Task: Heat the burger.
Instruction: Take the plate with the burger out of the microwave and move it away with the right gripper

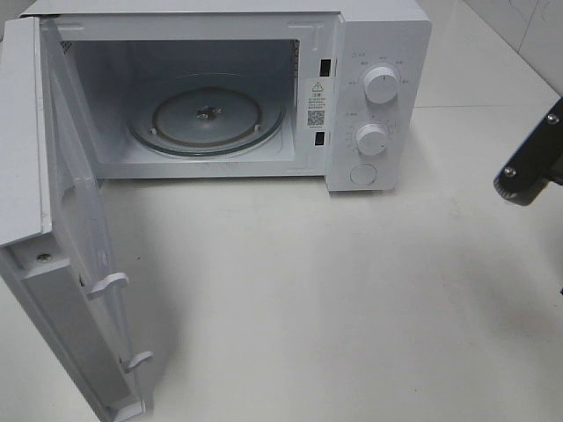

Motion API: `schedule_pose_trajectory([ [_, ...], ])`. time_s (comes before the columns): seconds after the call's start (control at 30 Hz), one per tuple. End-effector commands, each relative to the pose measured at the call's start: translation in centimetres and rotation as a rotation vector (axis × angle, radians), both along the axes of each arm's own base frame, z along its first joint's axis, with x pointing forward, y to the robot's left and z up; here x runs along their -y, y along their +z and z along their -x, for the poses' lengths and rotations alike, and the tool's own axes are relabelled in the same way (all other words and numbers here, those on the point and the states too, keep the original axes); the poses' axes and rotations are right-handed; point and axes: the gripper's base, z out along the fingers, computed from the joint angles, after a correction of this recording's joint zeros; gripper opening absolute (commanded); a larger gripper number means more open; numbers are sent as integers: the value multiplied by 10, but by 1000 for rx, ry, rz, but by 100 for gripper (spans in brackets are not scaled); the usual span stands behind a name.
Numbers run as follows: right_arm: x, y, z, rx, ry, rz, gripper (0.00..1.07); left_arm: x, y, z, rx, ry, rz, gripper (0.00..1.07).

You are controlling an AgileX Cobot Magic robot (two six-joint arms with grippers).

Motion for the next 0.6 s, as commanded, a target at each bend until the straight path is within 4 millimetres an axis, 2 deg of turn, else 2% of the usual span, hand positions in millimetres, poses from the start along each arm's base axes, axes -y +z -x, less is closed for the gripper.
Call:
schedule_pose_trajectory([
  [0.03,3,11,-5,59,-66,91,0,0,0,3,26,6,-2,100],
  [0.23,-5,1,-7,33,-162,22,0,0,0,3,26,6,-2,100],
  [0.6,-6,-3,-2,48,-252,-45,0,0,0,3,26,6,-2,100],
])
